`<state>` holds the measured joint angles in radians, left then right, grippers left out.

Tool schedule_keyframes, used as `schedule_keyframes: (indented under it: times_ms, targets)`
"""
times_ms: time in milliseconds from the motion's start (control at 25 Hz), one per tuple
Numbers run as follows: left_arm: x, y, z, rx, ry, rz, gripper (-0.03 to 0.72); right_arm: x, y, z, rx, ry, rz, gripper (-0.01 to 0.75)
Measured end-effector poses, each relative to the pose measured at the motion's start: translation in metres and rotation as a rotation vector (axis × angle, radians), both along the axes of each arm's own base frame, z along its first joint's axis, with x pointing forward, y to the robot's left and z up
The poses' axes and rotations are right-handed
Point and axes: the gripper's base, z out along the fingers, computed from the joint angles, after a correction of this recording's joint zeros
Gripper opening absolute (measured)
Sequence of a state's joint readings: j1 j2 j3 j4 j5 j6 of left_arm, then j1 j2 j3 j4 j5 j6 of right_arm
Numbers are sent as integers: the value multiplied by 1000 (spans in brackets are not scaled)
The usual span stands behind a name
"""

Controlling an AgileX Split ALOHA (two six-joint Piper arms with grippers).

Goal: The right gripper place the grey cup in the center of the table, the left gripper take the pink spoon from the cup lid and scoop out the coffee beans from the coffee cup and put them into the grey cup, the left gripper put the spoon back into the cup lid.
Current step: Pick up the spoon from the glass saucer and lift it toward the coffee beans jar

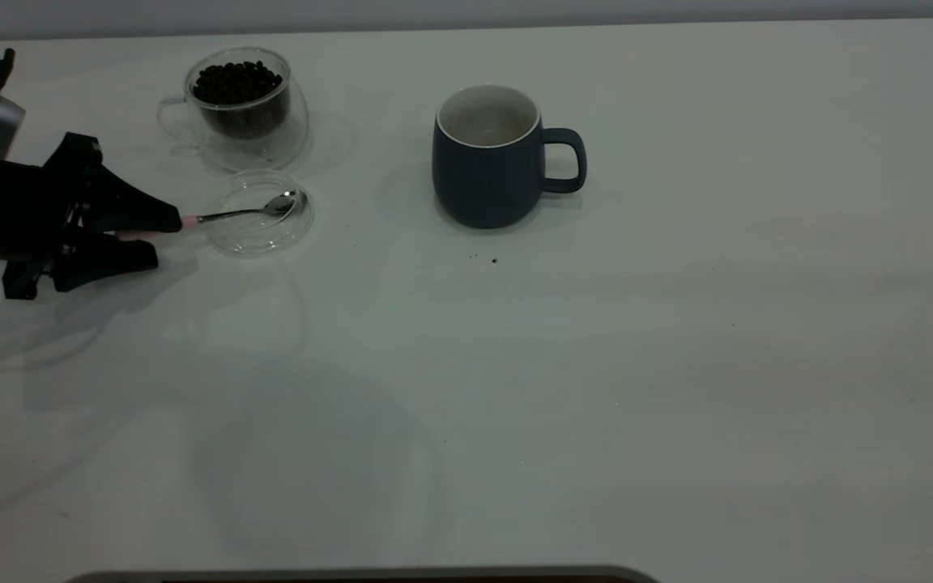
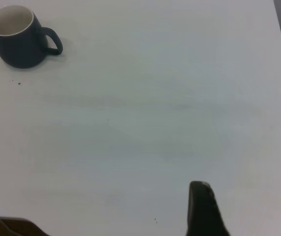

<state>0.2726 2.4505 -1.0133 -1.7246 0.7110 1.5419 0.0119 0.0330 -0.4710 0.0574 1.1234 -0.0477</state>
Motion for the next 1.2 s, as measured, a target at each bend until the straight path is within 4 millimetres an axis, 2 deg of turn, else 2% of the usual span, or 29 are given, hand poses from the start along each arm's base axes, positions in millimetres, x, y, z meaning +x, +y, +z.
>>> schedule_keyframes:
  times_ms: [360,720,1200]
  targets:
    - [3,1,1,11,-33,17,329,0,0,0,0,0,0,478]
    - [4,-1,4,-29,-58,7,137,0,0,0,0,0,0,478]
    - [9,2,31,-6,-38,8,126,0,0,0,0,0,0,474]
